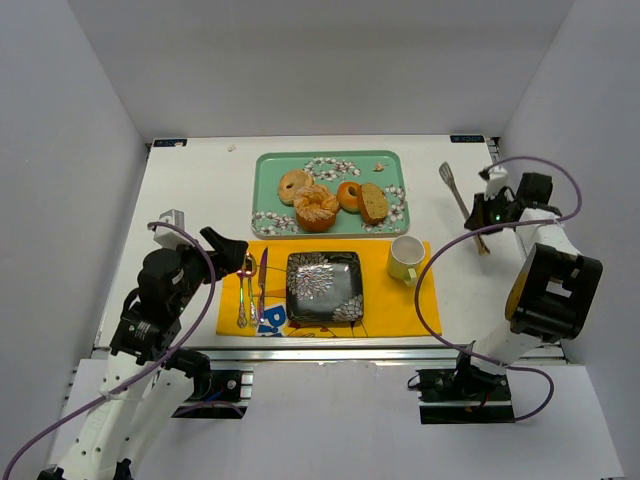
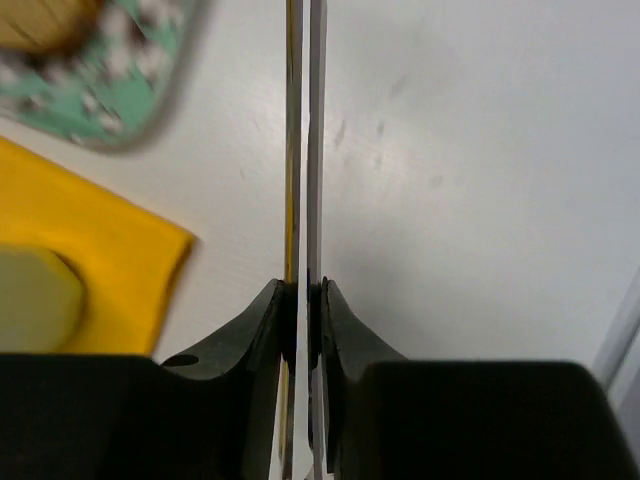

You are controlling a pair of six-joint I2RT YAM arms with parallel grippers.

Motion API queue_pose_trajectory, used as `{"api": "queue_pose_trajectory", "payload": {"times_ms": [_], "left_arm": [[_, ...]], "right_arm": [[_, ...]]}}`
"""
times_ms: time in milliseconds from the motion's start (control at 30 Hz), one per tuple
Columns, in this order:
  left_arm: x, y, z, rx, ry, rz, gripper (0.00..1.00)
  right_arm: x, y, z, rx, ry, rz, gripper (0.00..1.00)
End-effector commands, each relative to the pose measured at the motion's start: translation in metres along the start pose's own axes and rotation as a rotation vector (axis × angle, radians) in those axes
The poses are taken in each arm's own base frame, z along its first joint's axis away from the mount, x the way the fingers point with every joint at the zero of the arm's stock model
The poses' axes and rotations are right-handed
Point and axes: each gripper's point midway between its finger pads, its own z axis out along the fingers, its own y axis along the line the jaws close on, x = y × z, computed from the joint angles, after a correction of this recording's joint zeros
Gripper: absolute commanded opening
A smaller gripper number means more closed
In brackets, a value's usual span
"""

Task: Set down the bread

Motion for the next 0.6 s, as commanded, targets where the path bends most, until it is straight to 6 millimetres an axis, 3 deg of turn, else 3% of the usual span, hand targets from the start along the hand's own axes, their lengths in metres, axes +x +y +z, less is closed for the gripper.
{"api": "queue_pose_trajectory", "payload": {"times_ms": [0, 100, 200, 567], "left_arm": [[-0.016, -0.008, -0.007, 0.012, -0.041, -0.014, 0.94], [-0.017, -0.01, -0.007, 0.017, -0.045, -0.014, 0.94], [-0.02, -0.011, -0.009, 0.021, -0.048, -0.014, 0.94], [-0.02, -0.009, -0.02, 0.019, -0.067, -0.029, 0.94]], "right_arm": [[-0.084, 0.034, -0.032, -0.101, -0.185, -0.062, 0.22], [-0.1, 0.061, -0.031, -0.152, -0.193, -0.113, 0.33], [-0.112, 0.082, -0.028, -0.19, -0.2, -0.139, 0.38], [-0.151, 0.135, -0.033, -0.275, -0.222, -0.203, 0.44]]}}
